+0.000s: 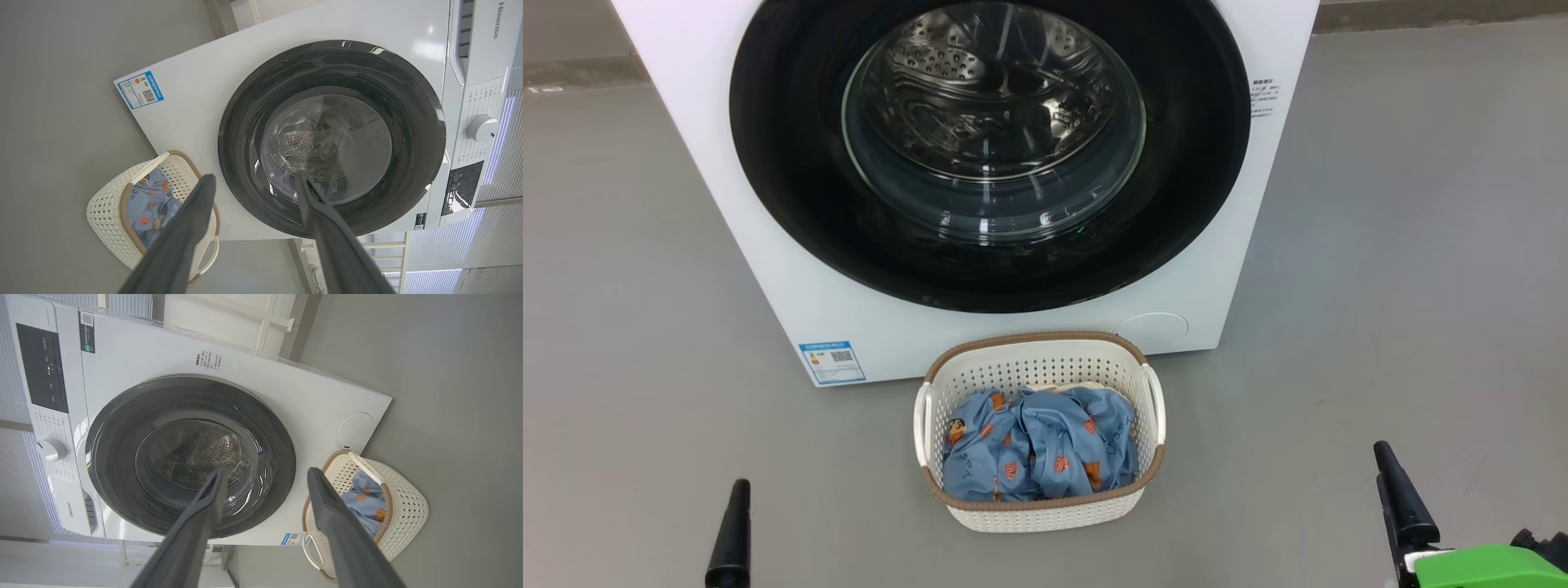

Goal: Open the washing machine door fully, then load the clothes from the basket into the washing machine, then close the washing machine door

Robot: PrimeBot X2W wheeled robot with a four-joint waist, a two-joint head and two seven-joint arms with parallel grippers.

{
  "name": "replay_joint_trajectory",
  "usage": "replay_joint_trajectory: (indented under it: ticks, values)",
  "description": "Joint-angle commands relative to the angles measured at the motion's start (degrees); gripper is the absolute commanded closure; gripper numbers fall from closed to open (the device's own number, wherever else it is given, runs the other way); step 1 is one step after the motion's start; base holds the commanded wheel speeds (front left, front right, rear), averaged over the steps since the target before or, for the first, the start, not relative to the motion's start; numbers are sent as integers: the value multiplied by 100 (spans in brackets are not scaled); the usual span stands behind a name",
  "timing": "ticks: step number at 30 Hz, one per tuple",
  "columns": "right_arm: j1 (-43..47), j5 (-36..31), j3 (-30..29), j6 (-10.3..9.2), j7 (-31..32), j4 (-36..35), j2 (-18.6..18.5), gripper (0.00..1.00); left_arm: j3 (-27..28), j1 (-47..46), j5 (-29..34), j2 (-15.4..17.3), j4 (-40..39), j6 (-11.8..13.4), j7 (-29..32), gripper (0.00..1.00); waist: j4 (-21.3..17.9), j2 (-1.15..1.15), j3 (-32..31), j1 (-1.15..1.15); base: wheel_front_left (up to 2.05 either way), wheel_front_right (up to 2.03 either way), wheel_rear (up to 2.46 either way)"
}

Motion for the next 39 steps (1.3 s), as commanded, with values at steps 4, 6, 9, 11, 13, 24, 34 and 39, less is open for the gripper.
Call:
replay_joint_trajectory:
  ticks: [4, 6, 9, 11, 13, 24, 34, 39]
  values:
    - [-295, -512, 84, -2, -119, -205, -121, 0, 36, -225, 427, 125, -221, -23, -116, 0, -4, 0, 1, -1, 0, 0, 0]
    - [-301, -694, 92, -2, -152, -219, -125, 0, 35, -224, 587, 131, -237, -24, -150, 0, -7, 0, 1, -1, 0, 0, 0]
    - [-306, -978, 103, -2, -203, -243, -134, 0, 25, -224, 836, 143, -254, -26, -201, 0, -8, 0, 1, -1, 0, 0, 0]
    - [-307, -1161, 112, -2, -236, -259, -141, 0, 24, -226, 1004, 147, -264, -27, -234, 0, -8, 0, 1, -1, 0, 0, 0]
    - [-308, -1335, 117, -2, -270, -273, -148, 0, 25, -228, 1170, 150, -275, -28, -268, 0, -6, 0, 1, -1, 0, 0, 0]
    - [-306, -2246, 128, -3, -455, -319, -160, 0, -4, -207, 2035, 180, -354, -35, -454, 0, -9, 0, -6, -1, 0, 0, 0]
    - [-334, -2947, 163, -3, -606, -314, -206, 0, -105, -176, 2793, 251, -409, -40, -605, 0, -10, 0, -14, -1, 0, 0, 0]
    - [-355, -3298, 222, -4, -689, -283, -242, 0, -148, -159, 3174, 273, -431, -43, -689, 0, -12, 0, -20, -1, 0, 0, 0]
